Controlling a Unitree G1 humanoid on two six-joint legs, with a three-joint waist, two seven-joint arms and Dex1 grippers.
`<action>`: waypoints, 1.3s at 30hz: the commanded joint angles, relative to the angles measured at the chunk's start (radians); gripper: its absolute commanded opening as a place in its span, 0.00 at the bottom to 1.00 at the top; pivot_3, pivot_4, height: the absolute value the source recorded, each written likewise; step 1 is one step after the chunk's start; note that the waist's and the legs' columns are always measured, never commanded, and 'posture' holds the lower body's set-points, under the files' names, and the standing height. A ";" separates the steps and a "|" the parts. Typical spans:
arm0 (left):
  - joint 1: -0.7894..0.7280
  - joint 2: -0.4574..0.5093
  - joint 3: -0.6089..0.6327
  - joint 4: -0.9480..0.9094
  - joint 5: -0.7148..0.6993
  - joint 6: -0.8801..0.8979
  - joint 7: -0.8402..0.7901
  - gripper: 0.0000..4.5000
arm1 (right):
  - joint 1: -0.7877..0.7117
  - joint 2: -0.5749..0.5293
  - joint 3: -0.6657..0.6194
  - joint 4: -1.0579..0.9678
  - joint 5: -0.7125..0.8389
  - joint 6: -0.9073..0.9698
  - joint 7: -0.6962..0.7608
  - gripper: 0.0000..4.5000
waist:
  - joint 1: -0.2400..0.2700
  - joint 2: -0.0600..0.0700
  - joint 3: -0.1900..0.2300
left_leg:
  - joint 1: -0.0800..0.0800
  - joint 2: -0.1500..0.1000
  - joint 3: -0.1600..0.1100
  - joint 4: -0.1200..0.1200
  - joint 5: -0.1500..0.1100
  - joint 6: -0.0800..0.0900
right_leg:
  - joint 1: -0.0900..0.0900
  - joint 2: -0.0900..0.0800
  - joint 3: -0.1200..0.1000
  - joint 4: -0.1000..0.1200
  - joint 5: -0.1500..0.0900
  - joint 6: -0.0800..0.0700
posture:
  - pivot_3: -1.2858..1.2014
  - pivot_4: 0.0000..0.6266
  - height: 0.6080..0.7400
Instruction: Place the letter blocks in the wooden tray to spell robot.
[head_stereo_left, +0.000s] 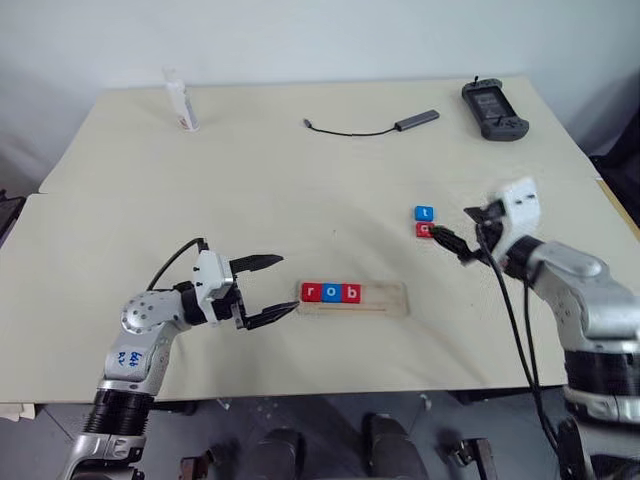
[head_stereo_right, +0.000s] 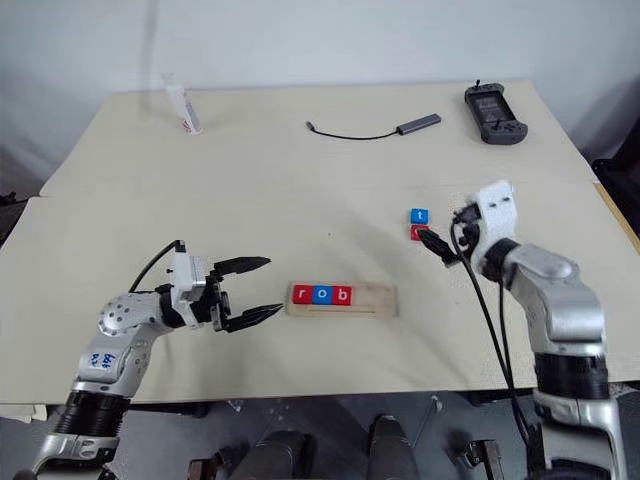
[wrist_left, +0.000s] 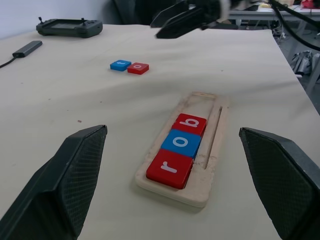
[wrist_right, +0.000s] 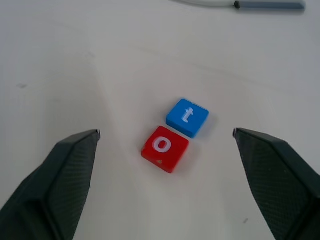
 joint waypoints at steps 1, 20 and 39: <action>0.007 -0.007 0.008 -0.046 0.002 -0.005 0.022 1.00 | -0.064 0.010 0.025 0.046 -0.029 0.061 -0.047 0.99 | -0.001 0.000 0.000 | 0.000 0.000 0.000 0.000 0.000 0.000 | 0.000 0.000 0.000 0.000 0.000 0.000 | 0.52 0.24 1.00; 0.047 -0.005 0.005 -0.093 0.000 0.012 0.034 1.00 | -0.203 0.061 0.055 0.103 -0.066 0.225 -0.111 0.99 | -0.005 0.000 0.000 | -0.002 0.000 0.000 0.000 0.000 0.001 | -0.001 0.000 -0.001 0.000 0.000 0.000 | 0.52 0.24 1.00; 0.047 -0.008 0.005 -0.098 0.003 0.009 0.051 1.00 | -0.177 0.207 0.027 0.124 -0.100 0.276 -0.290 0.48 | -0.027 0.000 0.000 | -0.001 0.000 -0.001 -0.001 0.000 0.001 | -0.001 0.000 -0.001 0.001 0.000 0.000 | 0.52 0.24 1.00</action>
